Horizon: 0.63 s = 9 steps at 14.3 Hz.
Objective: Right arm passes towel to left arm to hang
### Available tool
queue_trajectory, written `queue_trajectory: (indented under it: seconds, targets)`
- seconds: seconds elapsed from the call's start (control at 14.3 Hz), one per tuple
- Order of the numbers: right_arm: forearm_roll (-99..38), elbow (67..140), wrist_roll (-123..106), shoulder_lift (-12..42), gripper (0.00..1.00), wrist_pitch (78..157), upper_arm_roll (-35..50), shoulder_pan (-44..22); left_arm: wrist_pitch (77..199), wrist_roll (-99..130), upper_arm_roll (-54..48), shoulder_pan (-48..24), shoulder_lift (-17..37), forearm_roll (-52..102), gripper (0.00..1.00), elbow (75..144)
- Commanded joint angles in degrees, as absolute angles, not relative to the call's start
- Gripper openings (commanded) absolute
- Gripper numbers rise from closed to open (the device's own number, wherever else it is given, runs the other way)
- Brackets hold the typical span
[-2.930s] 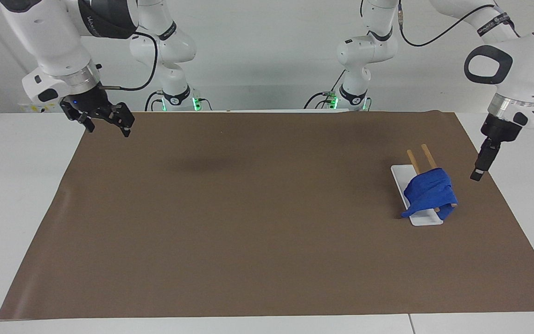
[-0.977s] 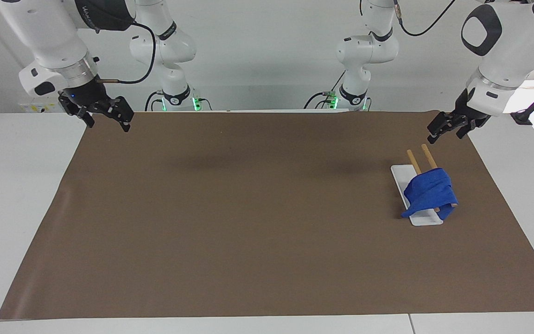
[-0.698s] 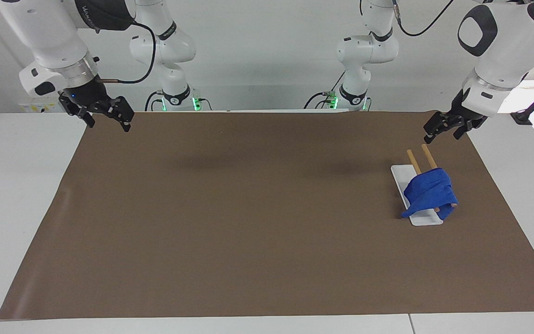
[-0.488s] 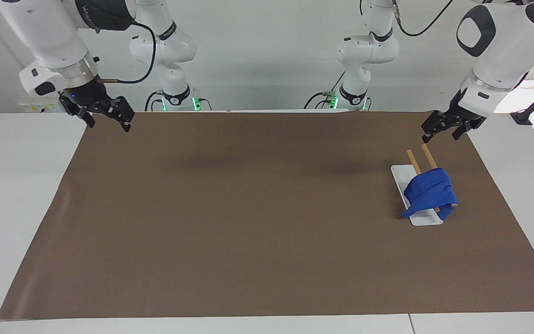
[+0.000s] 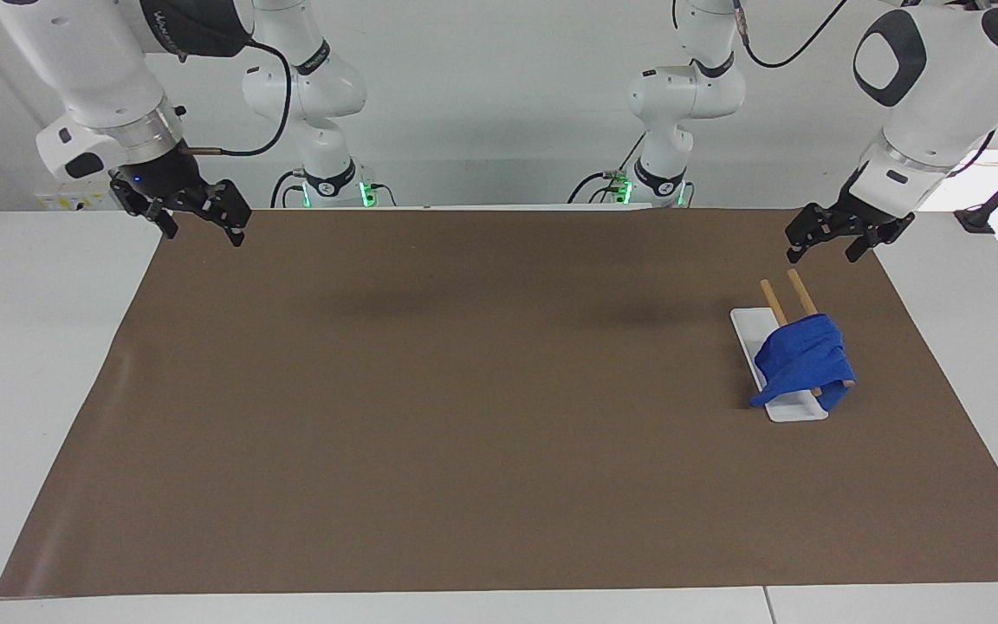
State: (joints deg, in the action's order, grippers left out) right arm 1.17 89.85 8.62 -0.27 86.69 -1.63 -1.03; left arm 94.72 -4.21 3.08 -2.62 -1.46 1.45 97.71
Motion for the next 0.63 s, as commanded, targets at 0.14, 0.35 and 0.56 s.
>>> queue_trajectory:
  seconds: [0.14, 0.35, 0.56]
  targets:
    - [0.1, 89.5, 8.2, -0.3, 1.0, 86.4, -1.6, -0.6, 94.4, -7.2, 3.6, -3.4, -3.0, -1.6, 1.0, 99.1]
    - [0.1, 89.5, 8.2, -0.4, 1.0, 86.4, -1.6, -0.6, 94.4, -6.8, 3.6, -3.5, -3.0, -1.6, 1.0, 99.1]
    - [0.1, 89.5, 8.2, -0.4, 1.0, 86.4, -1.6, -0.6, 94.5, -6.4, 3.6, -4.0, -3.0, -1.6, 1.0, 99.1]
